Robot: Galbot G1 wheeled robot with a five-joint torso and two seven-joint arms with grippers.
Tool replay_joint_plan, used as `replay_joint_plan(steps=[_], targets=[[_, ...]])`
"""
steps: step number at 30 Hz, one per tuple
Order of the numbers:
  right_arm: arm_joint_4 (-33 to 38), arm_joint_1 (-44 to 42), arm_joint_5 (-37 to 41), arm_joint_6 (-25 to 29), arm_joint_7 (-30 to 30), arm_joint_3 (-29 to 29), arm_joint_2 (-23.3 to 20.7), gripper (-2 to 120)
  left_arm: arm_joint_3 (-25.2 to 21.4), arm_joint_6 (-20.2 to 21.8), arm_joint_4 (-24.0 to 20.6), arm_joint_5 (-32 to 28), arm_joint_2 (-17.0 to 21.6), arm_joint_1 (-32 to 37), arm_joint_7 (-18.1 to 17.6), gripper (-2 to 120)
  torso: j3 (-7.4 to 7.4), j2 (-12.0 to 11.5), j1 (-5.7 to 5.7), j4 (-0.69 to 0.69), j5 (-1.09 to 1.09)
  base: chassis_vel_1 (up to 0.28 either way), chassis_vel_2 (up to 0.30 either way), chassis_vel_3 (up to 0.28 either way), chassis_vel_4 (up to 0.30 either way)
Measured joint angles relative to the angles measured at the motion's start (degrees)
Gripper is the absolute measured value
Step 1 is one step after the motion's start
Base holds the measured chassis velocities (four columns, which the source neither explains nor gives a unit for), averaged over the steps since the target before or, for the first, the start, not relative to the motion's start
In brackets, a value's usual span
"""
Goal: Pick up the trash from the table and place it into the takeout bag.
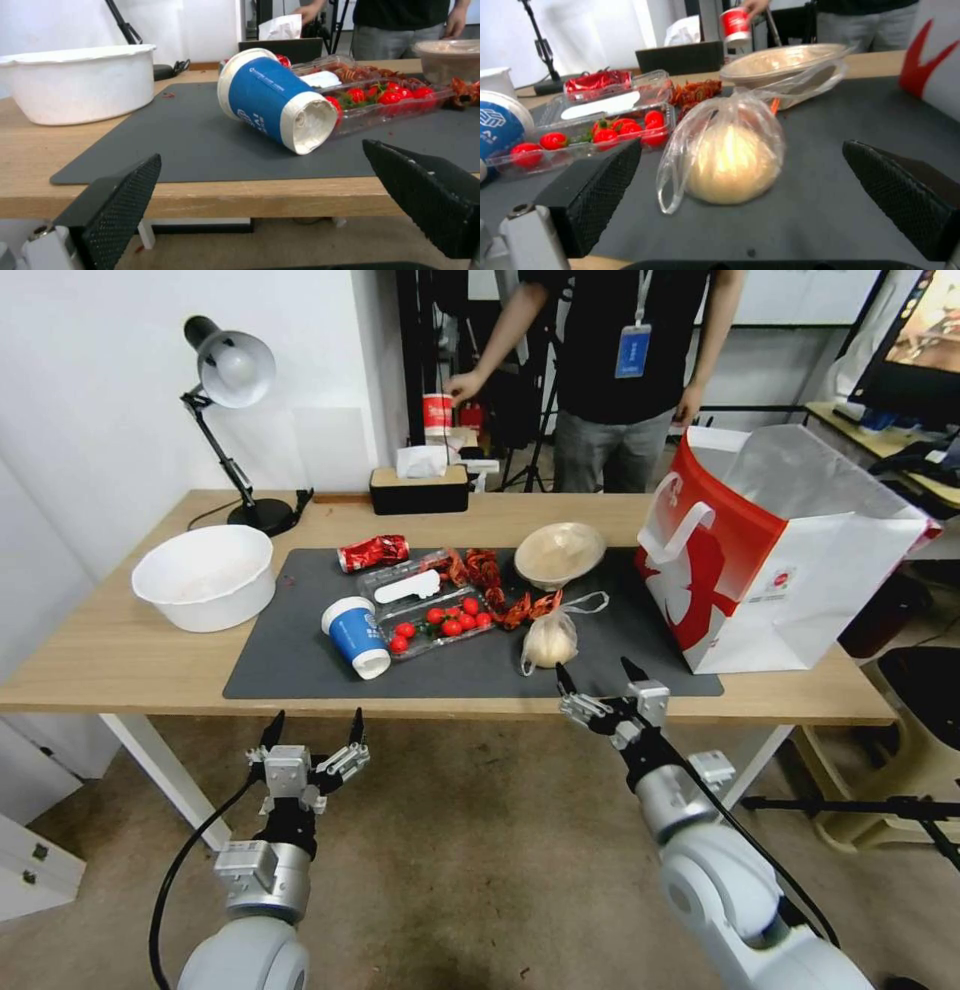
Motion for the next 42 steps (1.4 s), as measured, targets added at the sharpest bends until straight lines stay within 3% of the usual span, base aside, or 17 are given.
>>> replay_joint_plan(steps=[17,25,42], targets=[[-3.8,13.8,5.8,-12.9,12.5,-6.9,-0.7,100,-0.5,0.1,-0.7,0.0,0.0,0.4,0.0,100,0.00,0.0,0.00,0.00,-0.01,0.000,0.000,0.000,0.000],[-5.5,17.3,9.5,-16.6,13.9,-8.8,-0.8,100,-0.4,0.1,-0.7,0.1,-0.5,0.5,0.0,100,0.00,0.0,0.00,0.00,-0.01,0.000,0.000,0.000,0.000],[-10.6,22.0,11.4,-18.8,12.5,-11.3,0.2,100,-0.5,0.0,-0.1,0.1,-0.7,0.4,-0.1,100,0.00,0.0,0.00,0.00,0.00,0.000,0.000,0.000,0.000]])
